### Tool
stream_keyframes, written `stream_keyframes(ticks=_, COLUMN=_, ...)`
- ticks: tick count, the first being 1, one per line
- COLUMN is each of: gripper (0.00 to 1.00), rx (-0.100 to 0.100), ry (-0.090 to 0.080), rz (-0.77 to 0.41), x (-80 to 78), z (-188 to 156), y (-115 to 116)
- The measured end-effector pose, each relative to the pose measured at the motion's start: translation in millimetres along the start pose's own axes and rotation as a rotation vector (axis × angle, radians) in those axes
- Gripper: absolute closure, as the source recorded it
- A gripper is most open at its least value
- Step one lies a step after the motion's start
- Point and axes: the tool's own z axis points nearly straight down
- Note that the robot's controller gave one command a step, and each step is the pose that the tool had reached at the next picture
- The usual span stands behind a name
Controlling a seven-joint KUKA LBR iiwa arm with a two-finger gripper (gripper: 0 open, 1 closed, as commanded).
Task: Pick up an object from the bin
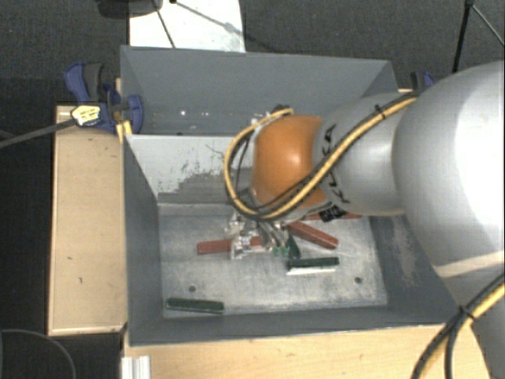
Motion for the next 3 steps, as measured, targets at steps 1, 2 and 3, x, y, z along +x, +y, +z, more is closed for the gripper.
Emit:
stream_keyframes(ticks=1, gripper=1.00, rx=0.000, ry=0.000, rz=0.001, x=0.0, z=0.0, y=0.1)
stream_keyframes(ticks=2, gripper=1.00, rx=0.001, ry=0.006, rz=-0.024, x=-16.9, z=-158.0, y=-5.5)
stream_keyframes(ticks=3, gripper=1.00, rx=0.001, ry=0.009, rz=-0.024, x=-16.3, z=-156.9, y=-5.6)
